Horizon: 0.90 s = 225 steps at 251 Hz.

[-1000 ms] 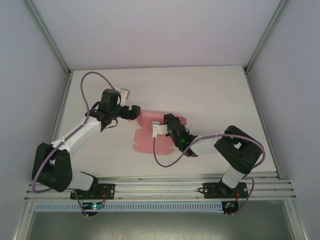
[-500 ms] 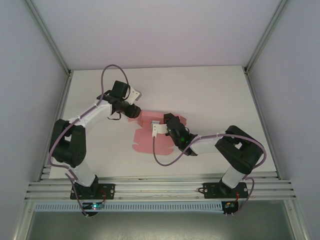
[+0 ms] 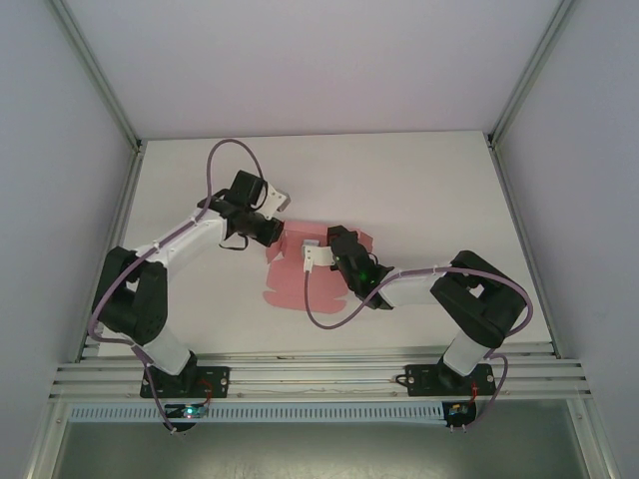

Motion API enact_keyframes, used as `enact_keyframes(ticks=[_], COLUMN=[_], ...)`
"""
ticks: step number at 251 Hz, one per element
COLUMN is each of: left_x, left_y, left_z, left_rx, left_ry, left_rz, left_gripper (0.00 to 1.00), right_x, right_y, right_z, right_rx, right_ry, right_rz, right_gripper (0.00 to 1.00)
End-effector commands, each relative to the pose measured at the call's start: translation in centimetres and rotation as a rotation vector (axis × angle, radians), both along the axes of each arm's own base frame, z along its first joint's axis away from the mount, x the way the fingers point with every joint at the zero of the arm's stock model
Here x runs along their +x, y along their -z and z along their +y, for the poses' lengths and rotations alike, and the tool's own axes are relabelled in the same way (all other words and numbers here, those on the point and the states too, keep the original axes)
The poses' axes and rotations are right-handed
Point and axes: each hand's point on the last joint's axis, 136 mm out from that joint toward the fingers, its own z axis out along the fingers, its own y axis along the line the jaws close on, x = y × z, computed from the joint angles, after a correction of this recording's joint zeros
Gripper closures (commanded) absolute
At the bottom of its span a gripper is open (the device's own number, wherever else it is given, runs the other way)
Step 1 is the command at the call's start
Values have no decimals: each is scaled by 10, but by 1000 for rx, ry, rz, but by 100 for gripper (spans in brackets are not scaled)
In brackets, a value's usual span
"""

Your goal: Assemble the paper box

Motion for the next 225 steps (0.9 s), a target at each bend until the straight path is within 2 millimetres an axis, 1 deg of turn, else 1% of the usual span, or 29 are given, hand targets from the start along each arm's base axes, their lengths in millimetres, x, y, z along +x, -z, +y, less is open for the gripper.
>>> enact_keyframes(ticks=[1,50,60,82,114,120,131,150,160,167,180,185,206,225], left_x=[3,5,3,0,-2,-3,-3,-3,-4,-5,-8,-9,-15,-17], left_y=[-20,-9,-9,-11,-12,-13,-12,-2,3,7,9,9,0,-11], left_z=[-20,-26,-33,-41,-42,-43,-45,-34,-25,-18,-11,-10,-11,-10], left_rx=[-156,-234,-280,-347,-377,-388,-396,-335,-285,-249,-215,-213,-233,-242], left_ry=[-129,-340,-336,-352,-406,-406,-396,-437,-467,-485,-496,-496,-454,-434], left_rz=[19,98,119,155,172,175,169,162,156,150,138,130,105,70], left_gripper=[96,97,98,98,98,97,88,87,83,82,81,80,79,71], right_x=[-12,-13,-14,-14,-14,-14,-14,-13,-14,-14,-14,-14,-14,-14], right_y=[29,29,30,30,30,30,32,33,35,36,37,37,38,42], right_z=[-2,1,2,2,2,2,3,1,0,-1,-1,-2,-2,-3], right_rx=[-72,-74,-76,-77,-75,-75,-77,-87,-97,-102,-104,-105,-113,-127], right_ry=[-14,-14,-16,-15,-13,-11,-13,-5,-2,-1,0,-2,-1,1], right_rz=[97,104,106,104,109,111,114,112,113,113,112,113,115,119], right_gripper=[100,100,100,100,100,100,100,100,100,100,100,100,100,100])
